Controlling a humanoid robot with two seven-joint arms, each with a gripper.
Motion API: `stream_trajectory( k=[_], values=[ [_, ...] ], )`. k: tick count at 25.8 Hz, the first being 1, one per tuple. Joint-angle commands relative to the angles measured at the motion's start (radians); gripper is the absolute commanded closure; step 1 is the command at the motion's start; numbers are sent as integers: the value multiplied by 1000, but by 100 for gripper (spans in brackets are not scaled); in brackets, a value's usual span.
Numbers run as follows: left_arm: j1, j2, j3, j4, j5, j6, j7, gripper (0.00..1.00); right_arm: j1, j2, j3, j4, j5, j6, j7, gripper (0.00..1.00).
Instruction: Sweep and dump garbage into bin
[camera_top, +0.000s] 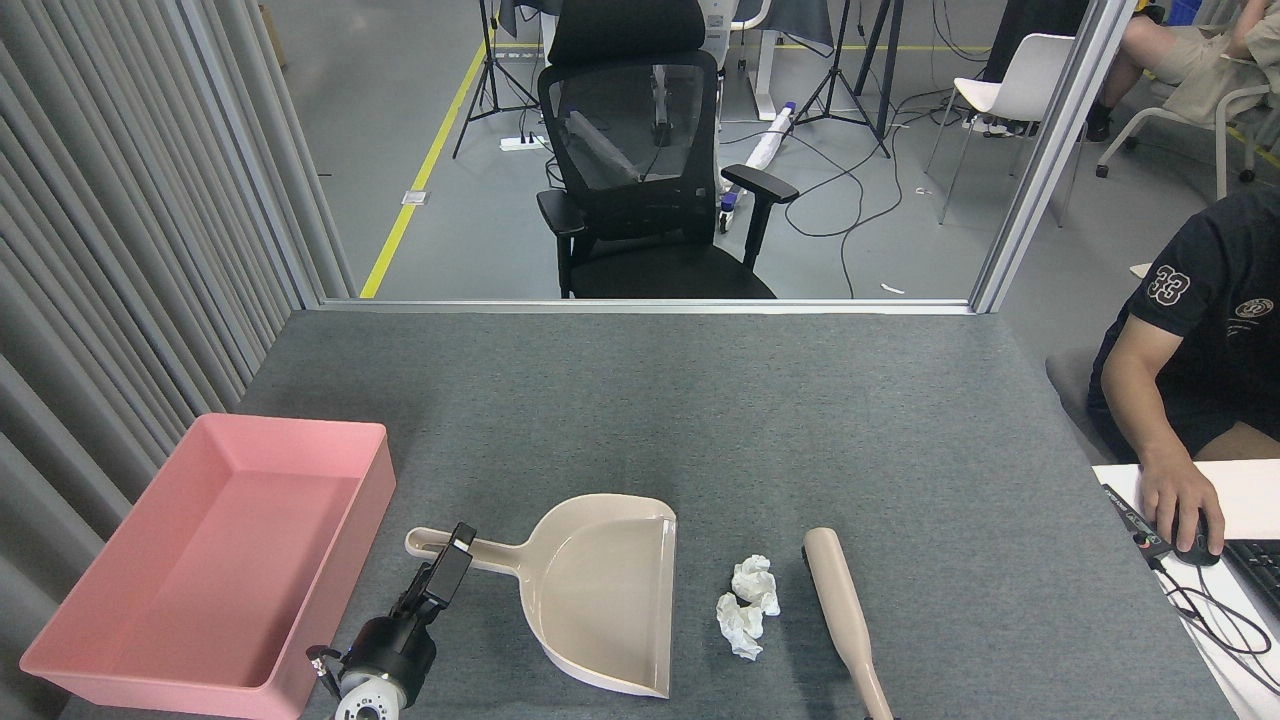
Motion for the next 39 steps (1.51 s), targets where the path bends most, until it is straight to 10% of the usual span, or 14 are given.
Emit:
stream_trajectory(
  k=[1,6,14,39],
  values=[
    [-21,4,6,44,10,-5,-4,1,0,0,-4,0,0,0,0,100],
    [-37,-2,27,47,13,-2,-14,2,0,0,-8,0,0,0,0,100],
    [-37,-20,82,40,13,-7,-119,42,2,2,-8,0,0,2,0,100],
    [-25,-48,116,-93,-62,-86,-198,78,5,3,-24,0,-5,5,-15,100]
  ],
)
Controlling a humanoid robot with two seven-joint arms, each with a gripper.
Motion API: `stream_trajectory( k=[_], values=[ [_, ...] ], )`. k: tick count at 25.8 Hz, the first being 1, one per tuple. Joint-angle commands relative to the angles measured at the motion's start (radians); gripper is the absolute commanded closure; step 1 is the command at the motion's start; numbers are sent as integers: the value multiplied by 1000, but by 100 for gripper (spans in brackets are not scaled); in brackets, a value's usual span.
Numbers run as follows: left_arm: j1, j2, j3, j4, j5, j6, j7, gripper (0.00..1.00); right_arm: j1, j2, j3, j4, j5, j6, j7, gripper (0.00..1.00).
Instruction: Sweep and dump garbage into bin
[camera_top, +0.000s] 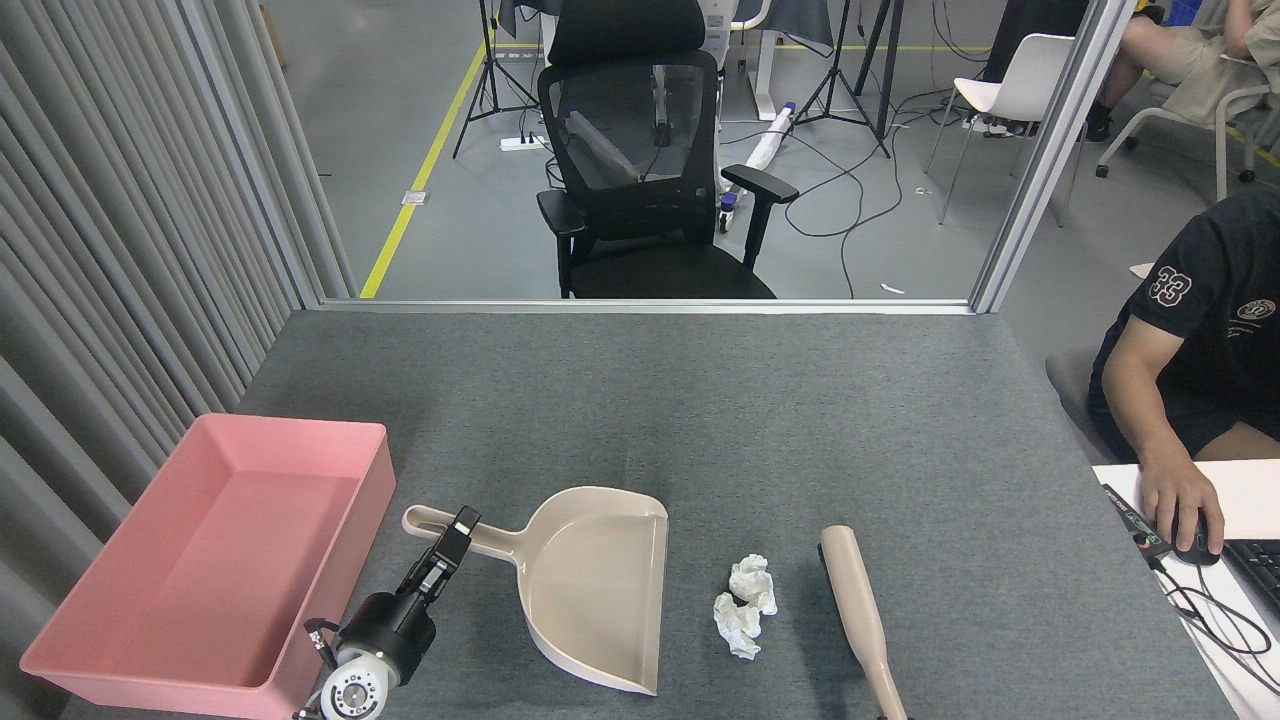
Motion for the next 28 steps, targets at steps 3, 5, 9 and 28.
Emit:
stream_trajectory(
  k=[3,5,9,28],
  values=[
    [5,-2,1,-20,-28,-7,3,79,9,-2,0,3,-2,3,2,100],
    [11,-4,1,-20,-37,-7,8,79,10,0,2,11,-9,5,5,100],
    [20,-10,3,-22,-54,-7,9,79,6,2,16,34,-11,5,6,100],
    [76,-5,0,-115,-55,-9,2,78,-125,74,263,117,-71,100,3,100]
  ],
)
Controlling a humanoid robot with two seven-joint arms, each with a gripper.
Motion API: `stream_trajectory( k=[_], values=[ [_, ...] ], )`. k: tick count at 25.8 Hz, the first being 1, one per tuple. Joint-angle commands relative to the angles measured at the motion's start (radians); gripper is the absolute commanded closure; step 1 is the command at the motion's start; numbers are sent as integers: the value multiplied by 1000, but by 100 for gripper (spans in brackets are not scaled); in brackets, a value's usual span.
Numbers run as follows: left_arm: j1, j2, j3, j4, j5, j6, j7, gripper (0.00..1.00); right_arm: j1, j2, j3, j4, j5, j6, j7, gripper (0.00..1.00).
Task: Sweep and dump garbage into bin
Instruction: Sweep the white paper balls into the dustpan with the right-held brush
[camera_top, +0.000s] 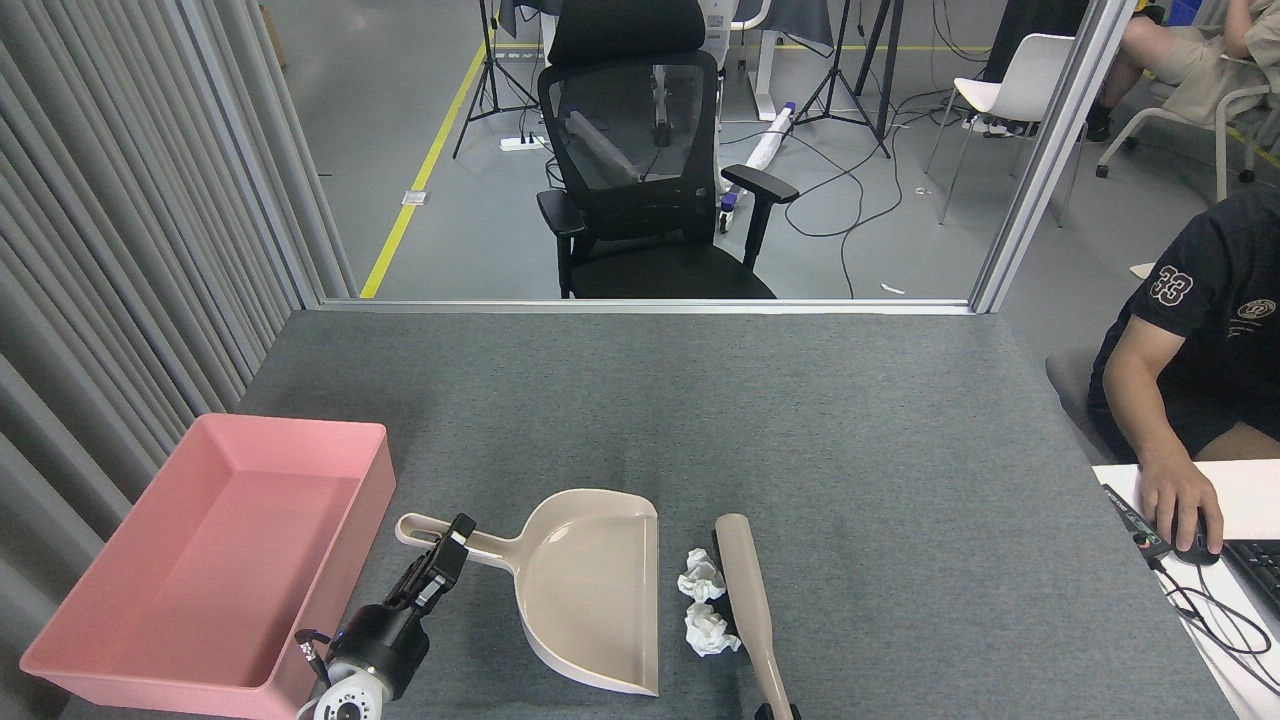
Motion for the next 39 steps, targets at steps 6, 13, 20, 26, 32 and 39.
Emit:
stream_trajectory(
  k=[6,13,20,26,32,39],
  values=[
    [16,15,-2,-25,0,-2,-6,78,-85,59,131,79,-6,72,-29,100],
    [17,13,-6,-46,-1,1,-9,78,-148,83,168,73,-101,67,-38,100],
    [17,10,-9,-43,-4,6,-8,77,-96,32,151,-22,-106,70,-32,100],
    [39,13,-9,-45,-3,1,-6,77,-76,-12,94,7,-135,67,-30,100],
    [46,9,-9,-45,-1,1,-6,77,-86,-10,107,87,-136,70,-19,100],
    [46,4,-9,-33,2,0,-13,76,-106,14,163,132,-136,72,-19,100]
  ],
)
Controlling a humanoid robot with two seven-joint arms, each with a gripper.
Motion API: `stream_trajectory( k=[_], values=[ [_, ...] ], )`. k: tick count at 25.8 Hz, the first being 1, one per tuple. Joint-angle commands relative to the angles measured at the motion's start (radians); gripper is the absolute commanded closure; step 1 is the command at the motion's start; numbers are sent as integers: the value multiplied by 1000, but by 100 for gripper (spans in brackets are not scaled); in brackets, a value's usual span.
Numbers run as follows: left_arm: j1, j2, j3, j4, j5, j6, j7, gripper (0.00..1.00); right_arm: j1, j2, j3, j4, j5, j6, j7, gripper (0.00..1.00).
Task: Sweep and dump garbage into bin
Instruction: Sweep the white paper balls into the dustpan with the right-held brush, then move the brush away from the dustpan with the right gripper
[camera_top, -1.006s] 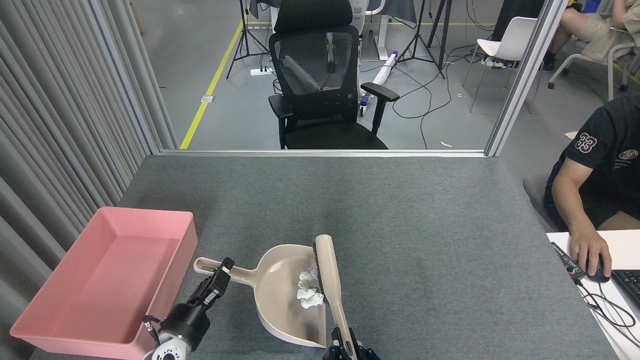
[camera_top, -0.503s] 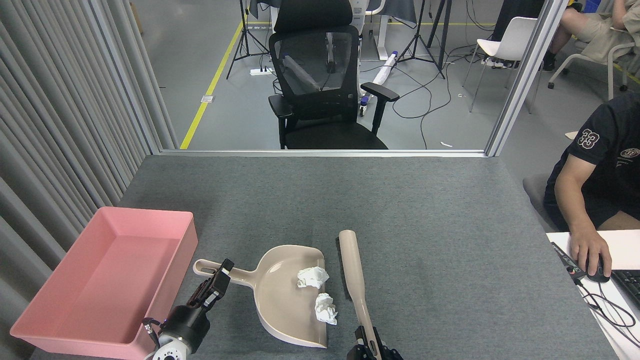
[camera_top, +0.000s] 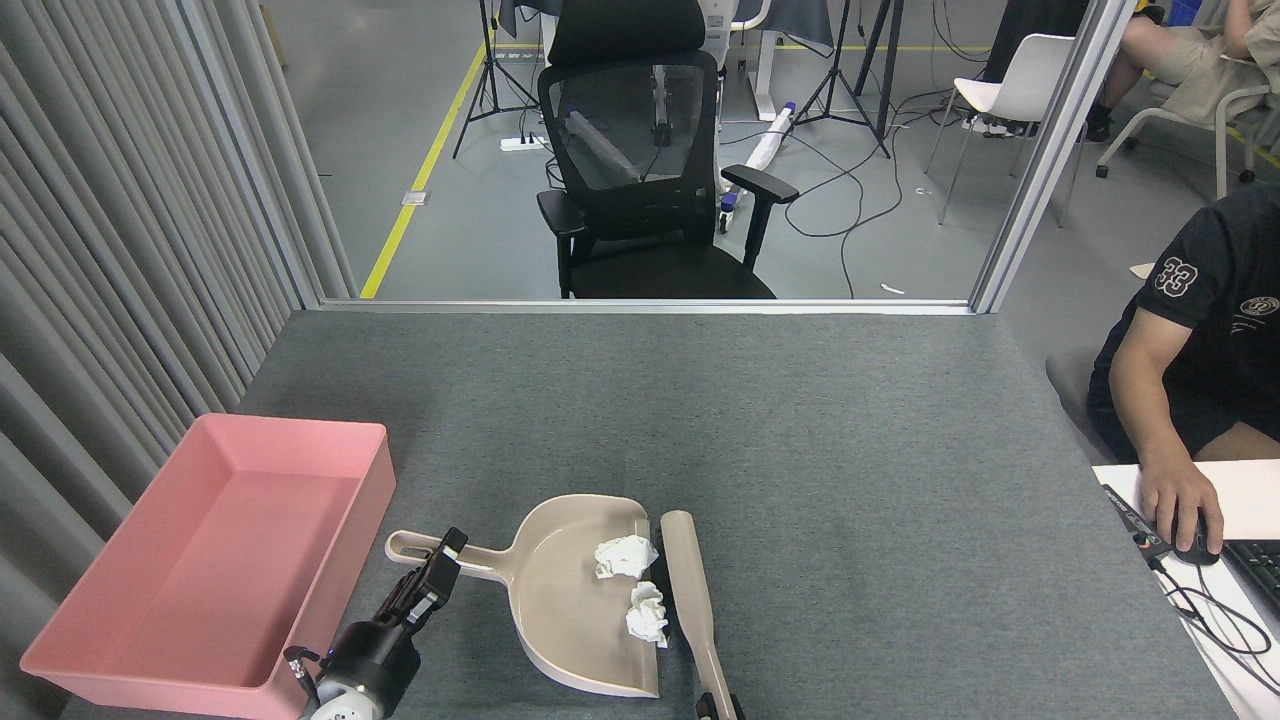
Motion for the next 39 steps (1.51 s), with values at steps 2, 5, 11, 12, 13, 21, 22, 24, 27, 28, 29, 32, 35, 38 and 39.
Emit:
stream_trajectory(
  k=[2,5,11,12,13,21,22,24,27,28,29,32,35,38,39],
  values=[
    [0,-4,-2,4,1,-3,-6,76,-27,21,25,28,0,6,3,100],
    [0,-5,-2,9,6,-1,-6,76,-40,46,57,63,0,8,3,100],
    [11,-5,-2,10,12,-3,-9,76,-89,81,125,90,1,48,1,100],
    [12,-5,-3,10,12,-1,-12,76,-104,83,131,96,1,52,1,100],
    [12,-7,-3,10,13,0,-20,76,-115,84,137,97,1,54,1,100],
    [8,-19,-2,41,21,6,-32,76,-99,94,151,7,-42,54,-5,100],
    [8,-20,-2,49,23,6,-30,76,-83,87,151,-21,-42,54,-5,100],
    [8,-20,-2,61,49,6,-32,76,-43,71,140,-85,-43,54,-5,100],
    [6,-20,0,61,93,17,-32,77,-15,26,86,-133,-45,55,-3,100],
    [6,-19,0,61,99,25,-33,77,-12,9,54,-136,-45,52,-3,100],
    [6,-19,0,59,107,32,-33,77,-9,-3,30,-138,-46,52,0,100],
    [1,-19,2,55,133,37,-35,77,10,-60,-24,-139,-46,51,0,100],
    [-3,-19,3,47,138,45,-46,77,34,-106,-87,-139,-48,43,-2,100],
    [-25,-17,5,55,139,46,-49,77,54,-124,-105,-136,-49,32,0,98],
    [-26,-14,5,55,139,46,-49,77,56,-127,-105,-133,-49,32,0,97]
  ],
)
